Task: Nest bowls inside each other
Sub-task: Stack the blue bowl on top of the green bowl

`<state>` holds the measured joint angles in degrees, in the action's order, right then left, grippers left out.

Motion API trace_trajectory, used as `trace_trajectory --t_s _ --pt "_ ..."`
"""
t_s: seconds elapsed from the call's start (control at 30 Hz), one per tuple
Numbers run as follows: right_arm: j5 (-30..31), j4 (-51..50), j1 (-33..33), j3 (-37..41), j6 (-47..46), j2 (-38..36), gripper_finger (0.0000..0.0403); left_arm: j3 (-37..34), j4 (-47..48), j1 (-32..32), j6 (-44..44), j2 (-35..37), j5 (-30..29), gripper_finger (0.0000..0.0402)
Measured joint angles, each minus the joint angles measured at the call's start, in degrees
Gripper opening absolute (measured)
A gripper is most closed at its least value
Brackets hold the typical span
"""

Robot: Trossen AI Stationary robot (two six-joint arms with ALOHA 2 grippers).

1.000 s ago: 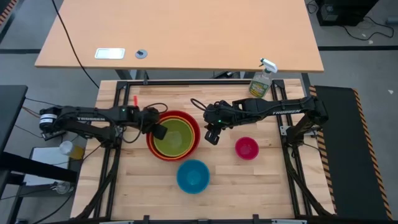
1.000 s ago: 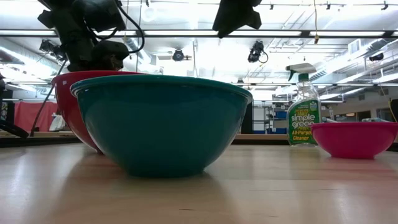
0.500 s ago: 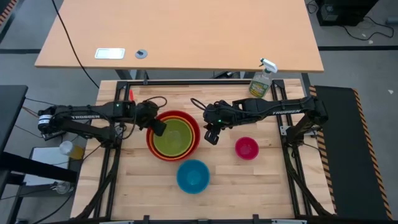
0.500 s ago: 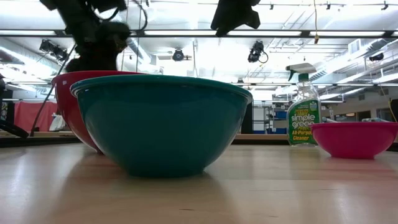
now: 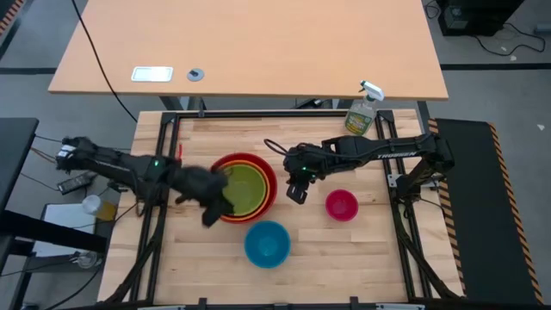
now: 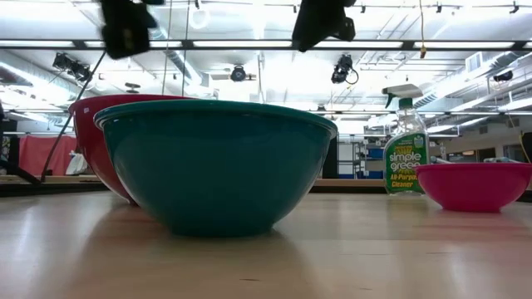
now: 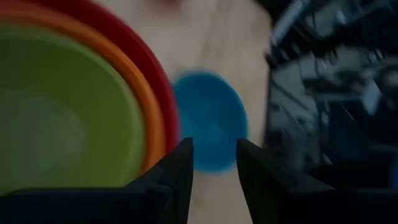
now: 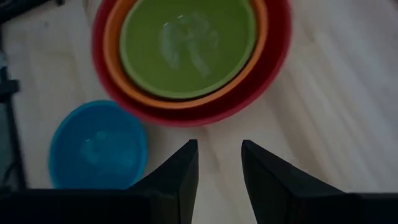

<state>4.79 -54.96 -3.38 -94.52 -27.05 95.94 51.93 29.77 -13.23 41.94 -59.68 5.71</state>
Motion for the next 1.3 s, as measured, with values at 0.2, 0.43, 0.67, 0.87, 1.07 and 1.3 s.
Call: trace_trajectory --t_s 0.2,0.43,0.67,0.87,1.07,1.3 --pt "-4.59 0.17 -0.79 0.36 -3.16 0.33 0.013 -2.17 -1.78 -13.96 13.58 -0.94 -4.42 0.0126" --pt "-10.85 2.21 -2.19 6.98 -10.94 0.53 0.0131 -2.85 -2.35 -25.59 25.86 -6.64 -16.0 0.0126" --pt "-9.98 13.41 -7.31 15.4 -17.45 0.57 0.0149 -2.85 -7.71 -29.29 30.64 -14.01 -18.63 0.0126" --pt "-4.7 27.79 -11.85 22.95 -23.11 0.57 0.0179 -2.85 -12.52 -31.38 30.72 -14.9 -25.01 0.0126" --pt "1.62 37.0 -14.11 28.0 -24.02 1.19 0.0192 -2.83 -14.08 -32.01 30.03 -14.03 -26.07 0.0126" --pt "0.66 43.62 -14.14 28.84 -24.2 7.39 0.0193 -2.83 -16.35 -32.03 27.51 -14.03 -26.04 0.0126"
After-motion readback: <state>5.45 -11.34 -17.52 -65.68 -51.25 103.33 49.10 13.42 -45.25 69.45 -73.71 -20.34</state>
